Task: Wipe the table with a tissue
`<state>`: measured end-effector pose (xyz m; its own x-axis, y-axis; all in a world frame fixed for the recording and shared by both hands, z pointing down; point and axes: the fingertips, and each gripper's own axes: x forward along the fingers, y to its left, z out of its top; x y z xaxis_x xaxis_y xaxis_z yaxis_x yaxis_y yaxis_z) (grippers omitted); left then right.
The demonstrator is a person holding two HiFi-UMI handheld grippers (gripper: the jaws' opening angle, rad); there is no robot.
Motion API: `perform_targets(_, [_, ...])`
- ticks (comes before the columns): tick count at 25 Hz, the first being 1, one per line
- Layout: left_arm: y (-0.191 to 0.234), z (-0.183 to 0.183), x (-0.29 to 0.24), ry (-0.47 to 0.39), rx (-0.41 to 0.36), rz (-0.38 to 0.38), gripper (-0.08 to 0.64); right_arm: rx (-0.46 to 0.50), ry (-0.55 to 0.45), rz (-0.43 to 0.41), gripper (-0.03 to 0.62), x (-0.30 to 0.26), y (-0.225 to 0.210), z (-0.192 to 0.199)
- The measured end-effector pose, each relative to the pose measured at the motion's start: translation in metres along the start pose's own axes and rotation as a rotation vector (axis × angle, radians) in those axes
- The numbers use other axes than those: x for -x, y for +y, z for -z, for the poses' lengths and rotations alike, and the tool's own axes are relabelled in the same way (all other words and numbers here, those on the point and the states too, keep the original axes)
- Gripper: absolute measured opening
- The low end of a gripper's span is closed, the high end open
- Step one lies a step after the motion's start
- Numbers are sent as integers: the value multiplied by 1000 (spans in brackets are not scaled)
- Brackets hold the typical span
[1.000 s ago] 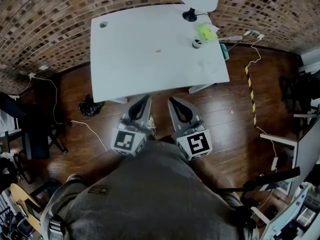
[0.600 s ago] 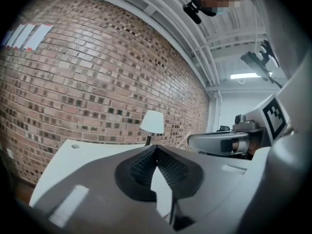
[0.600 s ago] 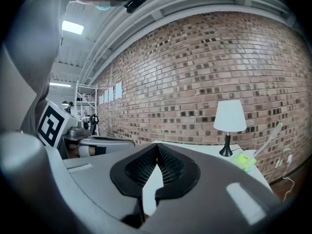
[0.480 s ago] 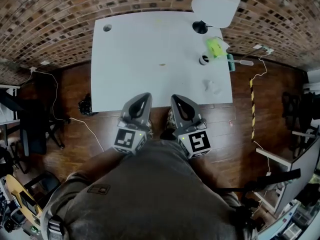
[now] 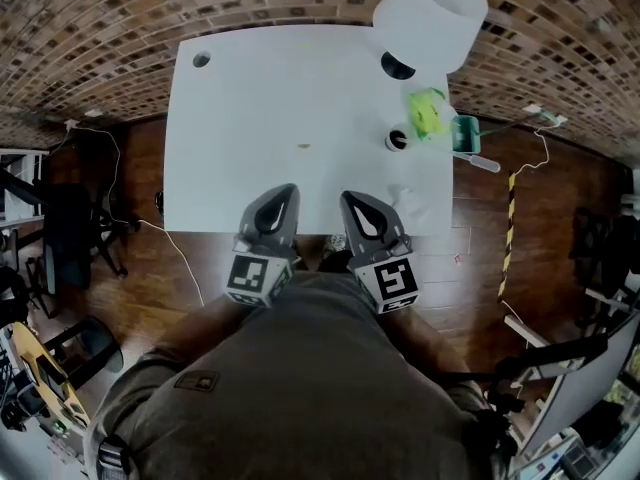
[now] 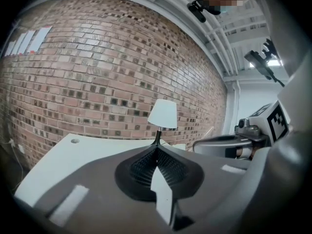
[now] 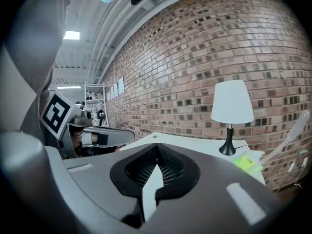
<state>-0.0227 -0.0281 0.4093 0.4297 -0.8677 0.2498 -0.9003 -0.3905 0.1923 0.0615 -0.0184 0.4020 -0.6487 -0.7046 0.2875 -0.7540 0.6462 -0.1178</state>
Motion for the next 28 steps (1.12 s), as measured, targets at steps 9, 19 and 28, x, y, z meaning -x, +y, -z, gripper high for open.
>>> perform_targets(9, [1, 5, -19, 73, 13, 9, 1, -22, 56, -16, 12, -20, -19, 14])
perform_targets(19, [-28, 33, -48, 165, 21, 114, 0, 104, 361, 134, 126, 27, -93, 122])
perform_targets(28, [-51, 52, -66, 248, 8, 161, 1, 220, 665, 75, 223, 68, -138, 203])
